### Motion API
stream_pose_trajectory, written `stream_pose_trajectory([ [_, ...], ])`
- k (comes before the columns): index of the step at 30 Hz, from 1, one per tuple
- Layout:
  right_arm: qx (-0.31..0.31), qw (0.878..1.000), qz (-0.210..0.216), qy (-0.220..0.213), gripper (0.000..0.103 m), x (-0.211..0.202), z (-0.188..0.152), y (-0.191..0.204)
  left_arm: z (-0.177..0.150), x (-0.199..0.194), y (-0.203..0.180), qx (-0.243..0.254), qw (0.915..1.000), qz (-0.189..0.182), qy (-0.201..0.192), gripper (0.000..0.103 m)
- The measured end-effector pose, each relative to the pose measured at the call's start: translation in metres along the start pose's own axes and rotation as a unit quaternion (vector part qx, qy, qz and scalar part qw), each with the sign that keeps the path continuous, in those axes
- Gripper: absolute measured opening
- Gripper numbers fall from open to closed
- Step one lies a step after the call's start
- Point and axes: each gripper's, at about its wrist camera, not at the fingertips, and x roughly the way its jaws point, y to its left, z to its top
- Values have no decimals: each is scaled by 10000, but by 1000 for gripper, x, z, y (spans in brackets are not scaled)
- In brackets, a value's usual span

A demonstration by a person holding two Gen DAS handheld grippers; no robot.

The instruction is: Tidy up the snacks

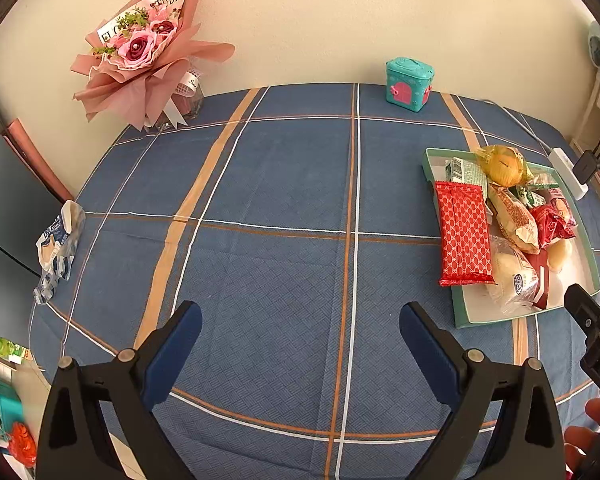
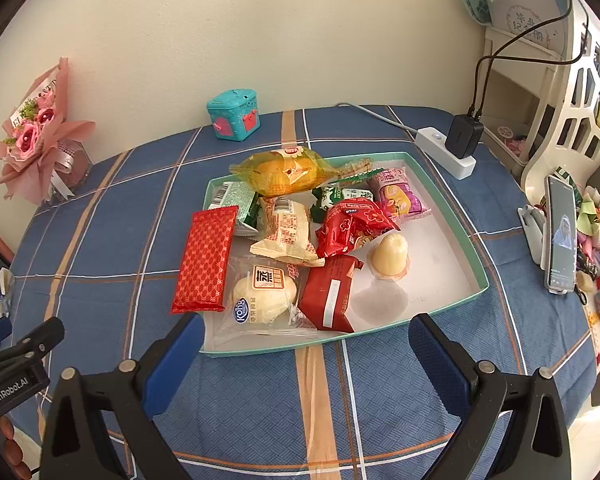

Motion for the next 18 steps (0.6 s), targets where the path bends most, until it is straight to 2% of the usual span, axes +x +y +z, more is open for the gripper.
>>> stream_pose_trajectory([
  [18,-28,10000,-2,32,103,2,-1,2,0,2,1,19,10000,-31,17,99],
])
